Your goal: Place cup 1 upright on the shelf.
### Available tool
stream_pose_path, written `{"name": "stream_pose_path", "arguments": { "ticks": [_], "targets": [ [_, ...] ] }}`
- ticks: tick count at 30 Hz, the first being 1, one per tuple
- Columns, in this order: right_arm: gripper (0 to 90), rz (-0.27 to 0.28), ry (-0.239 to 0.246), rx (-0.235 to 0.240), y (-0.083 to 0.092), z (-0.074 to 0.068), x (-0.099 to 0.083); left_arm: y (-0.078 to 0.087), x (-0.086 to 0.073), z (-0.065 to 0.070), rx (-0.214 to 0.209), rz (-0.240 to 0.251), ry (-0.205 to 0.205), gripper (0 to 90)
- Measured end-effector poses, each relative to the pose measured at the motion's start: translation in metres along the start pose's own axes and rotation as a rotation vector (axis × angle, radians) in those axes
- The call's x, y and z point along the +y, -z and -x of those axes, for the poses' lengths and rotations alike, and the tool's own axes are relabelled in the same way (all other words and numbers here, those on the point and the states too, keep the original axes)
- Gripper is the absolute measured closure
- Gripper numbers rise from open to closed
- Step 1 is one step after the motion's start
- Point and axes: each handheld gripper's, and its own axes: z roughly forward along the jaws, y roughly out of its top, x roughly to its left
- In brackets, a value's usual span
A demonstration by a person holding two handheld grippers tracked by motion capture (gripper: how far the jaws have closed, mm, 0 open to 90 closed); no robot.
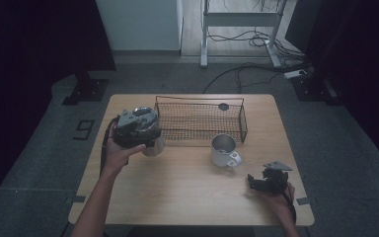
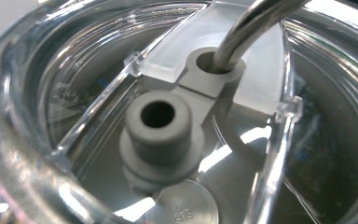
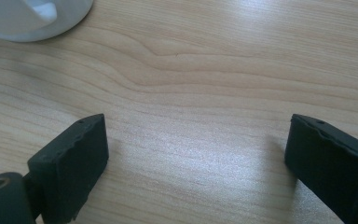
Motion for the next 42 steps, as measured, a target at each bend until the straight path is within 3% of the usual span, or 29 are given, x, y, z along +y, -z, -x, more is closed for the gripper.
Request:
{"name": "stream_pose_path", "arguments": {
  "ticks": [28, 42],
  "targets": [
    [6.0, 0.000, 0.000, 0.001, 0.000, 0.000, 0.000, -0.007, 0.015, 0.009, -0.016, 0.010, -0.011, 3.9],
    [6.0, 0.002, -0.001, 0.000, 0.000, 0.000, 0.000, -0.019, 0.019, 0.013, -0.024, 0.004, -0.006, 4.0]
  ]
}}
